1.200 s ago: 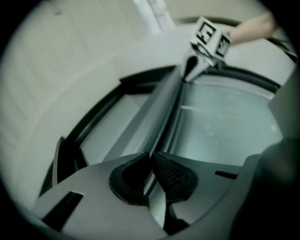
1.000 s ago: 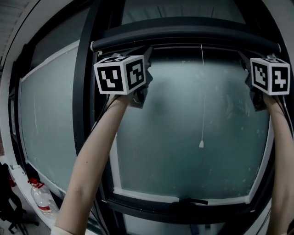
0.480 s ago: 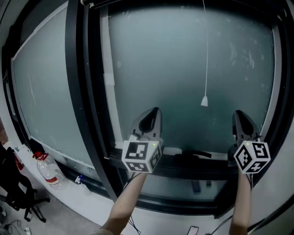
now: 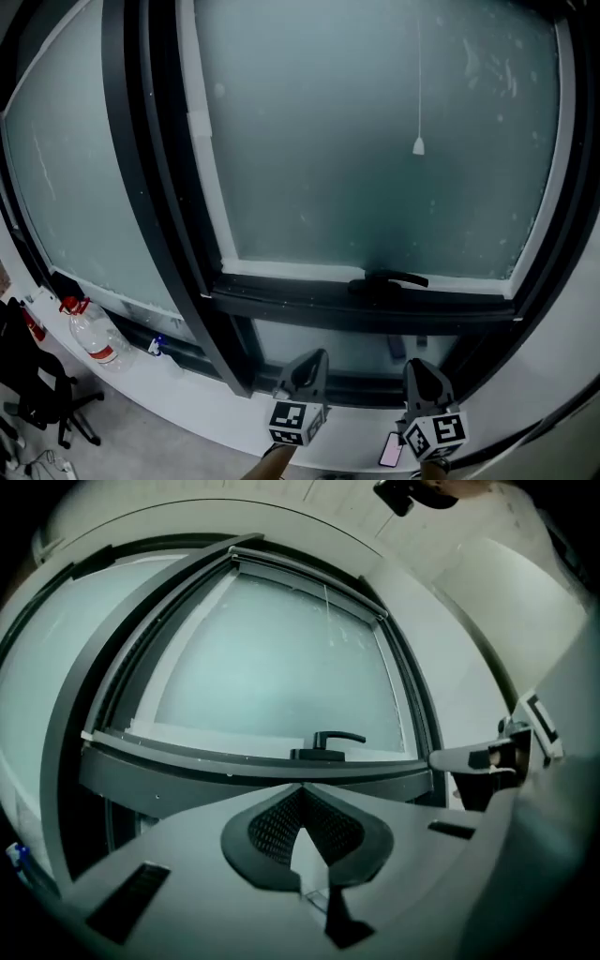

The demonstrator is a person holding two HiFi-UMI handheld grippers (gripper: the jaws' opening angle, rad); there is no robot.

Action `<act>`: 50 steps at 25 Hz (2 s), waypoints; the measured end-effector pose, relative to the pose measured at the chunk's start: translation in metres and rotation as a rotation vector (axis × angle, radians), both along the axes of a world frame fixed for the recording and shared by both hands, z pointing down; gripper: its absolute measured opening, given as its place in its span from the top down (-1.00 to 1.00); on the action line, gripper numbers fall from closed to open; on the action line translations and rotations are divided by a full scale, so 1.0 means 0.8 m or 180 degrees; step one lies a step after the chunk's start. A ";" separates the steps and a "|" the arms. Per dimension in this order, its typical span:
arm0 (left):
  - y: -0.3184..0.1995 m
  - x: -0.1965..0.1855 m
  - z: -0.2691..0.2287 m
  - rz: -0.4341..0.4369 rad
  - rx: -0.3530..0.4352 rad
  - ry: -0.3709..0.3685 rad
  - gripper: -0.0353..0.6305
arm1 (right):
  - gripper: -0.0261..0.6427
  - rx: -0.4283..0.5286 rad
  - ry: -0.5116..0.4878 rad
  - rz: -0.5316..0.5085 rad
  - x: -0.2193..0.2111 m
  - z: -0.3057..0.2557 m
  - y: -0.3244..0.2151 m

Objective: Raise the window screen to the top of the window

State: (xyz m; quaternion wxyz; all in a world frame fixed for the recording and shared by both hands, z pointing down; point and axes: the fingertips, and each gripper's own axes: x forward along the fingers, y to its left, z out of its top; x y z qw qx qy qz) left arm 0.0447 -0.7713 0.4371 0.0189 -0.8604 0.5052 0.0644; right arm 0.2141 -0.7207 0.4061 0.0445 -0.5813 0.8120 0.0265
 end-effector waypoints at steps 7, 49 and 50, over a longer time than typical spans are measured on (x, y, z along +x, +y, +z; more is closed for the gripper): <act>0.029 0.004 -0.025 0.0107 0.0278 -0.0250 0.88 | 0.82 0.0070 0.0017 0.0087 -0.022 -0.021 -0.001; 0.704 -0.079 0.028 -0.0014 -0.0022 -0.0276 0.88 | 0.82 -0.0268 0.0123 0.0249 -0.036 0.071 0.651; 0.726 -0.094 0.031 -0.0010 -0.0041 -0.0257 0.88 | 0.82 -0.0264 0.0072 0.0221 -0.054 0.070 0.672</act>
